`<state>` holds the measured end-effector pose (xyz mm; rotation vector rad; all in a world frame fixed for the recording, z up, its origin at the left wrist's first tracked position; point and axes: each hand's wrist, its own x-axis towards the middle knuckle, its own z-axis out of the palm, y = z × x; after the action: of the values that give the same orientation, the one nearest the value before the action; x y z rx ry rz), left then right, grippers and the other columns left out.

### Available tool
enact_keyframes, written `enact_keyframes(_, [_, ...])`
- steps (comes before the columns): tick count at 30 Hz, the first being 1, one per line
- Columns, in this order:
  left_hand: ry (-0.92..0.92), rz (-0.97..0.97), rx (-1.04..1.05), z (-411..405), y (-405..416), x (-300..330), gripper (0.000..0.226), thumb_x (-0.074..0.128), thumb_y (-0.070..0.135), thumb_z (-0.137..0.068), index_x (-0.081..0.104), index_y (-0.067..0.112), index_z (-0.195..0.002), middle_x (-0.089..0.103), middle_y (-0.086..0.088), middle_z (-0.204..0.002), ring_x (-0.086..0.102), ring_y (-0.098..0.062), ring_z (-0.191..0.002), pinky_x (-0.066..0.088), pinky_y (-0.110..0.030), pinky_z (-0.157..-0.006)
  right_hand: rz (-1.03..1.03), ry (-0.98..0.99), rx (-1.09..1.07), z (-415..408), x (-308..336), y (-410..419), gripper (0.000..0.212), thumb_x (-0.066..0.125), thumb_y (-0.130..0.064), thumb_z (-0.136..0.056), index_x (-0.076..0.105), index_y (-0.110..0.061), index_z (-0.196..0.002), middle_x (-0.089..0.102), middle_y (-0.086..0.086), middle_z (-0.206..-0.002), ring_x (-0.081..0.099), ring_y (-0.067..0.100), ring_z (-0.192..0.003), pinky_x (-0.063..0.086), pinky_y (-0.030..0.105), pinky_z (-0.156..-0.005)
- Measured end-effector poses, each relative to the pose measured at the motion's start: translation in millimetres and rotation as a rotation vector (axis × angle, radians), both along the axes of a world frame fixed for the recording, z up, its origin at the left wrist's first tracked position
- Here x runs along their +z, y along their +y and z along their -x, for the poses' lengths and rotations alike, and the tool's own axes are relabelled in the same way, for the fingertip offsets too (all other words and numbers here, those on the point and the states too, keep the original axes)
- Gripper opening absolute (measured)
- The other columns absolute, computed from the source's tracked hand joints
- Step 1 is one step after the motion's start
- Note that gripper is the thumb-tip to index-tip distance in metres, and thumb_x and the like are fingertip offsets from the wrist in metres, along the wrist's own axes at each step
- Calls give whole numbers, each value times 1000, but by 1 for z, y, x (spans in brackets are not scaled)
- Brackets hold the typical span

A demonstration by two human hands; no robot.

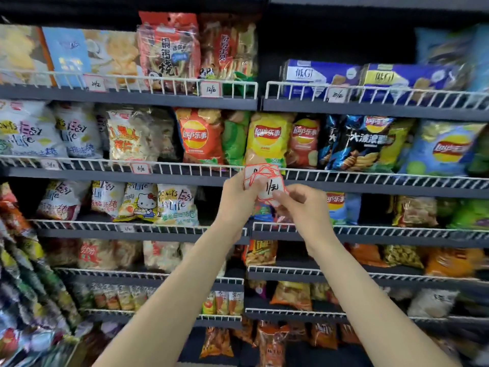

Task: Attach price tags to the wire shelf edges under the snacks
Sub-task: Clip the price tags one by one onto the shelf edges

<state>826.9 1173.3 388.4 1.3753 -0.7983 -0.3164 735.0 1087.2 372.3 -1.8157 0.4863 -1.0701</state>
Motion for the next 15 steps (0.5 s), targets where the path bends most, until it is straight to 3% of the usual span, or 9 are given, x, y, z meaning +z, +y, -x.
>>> enact_keyframes(3, [-123, -31, 62, 27, -36, -4, 19, 52, 19, -95, 64, 5, -100, 70, -14, -95, 67, -29, -90, 53, -51, -84, -16, 11, 27, 32, -1, -35, 15, 64, -10, -87, 66, -7, -73, 63, 4, -60, 57, 7, -53, 49, 18, -55])
enact_keyframes(6, [-305, -91, 118, 50, -74, -6, 21, 52, 24, -94, 62, 6, -101, 69, -12, -94, 64, -29, -89, 52, -48, -81, -76, 8, 28, 57, -4, -72, 19, 64, -10, -87, 66, -14, -69, 63, 4, -60, 59, 15, -57, 54, 37, -65])
enact_keyframes(8, [-376, -139, 122, 60, -96, -7, 22, 52, 25, -95, 61, 6, -101, 68, -17, -92, 63, -31, -85, 49, -46, -78, -64, 19, -4, 70, -6, -95, 19, 65, -11, -87, 66, -16, -68, 64, 5, -61, 59, 16, -57, 54, 41, -68])
enact_keyframes(12, [-377, -209, 9, 71, -145, -11, 44, 48, 39, -91, 52, 11, -125, 63, -14, -117, 63, -27, -102, 53, -47, -86, -1, 54, -88, 90, -9, -143, 22, 66, -14, -86, 67, -17, -64, 66, 9, -60, 62, 26, -59, 54, 46, -70])
enact_keyframes(15, [-383, -179, -83, 78, -183, -12, 38, 47, 37, -88, 56, 17, -118, 68, -8, -105, 65, -27, -96, 54, -49, -83, 11, 60, -125, 104, -8, -175, 17, 66, -12, -86, 70, -12, -69, 66, 8, -59, 61, 14, -55, 55, 37, -65])
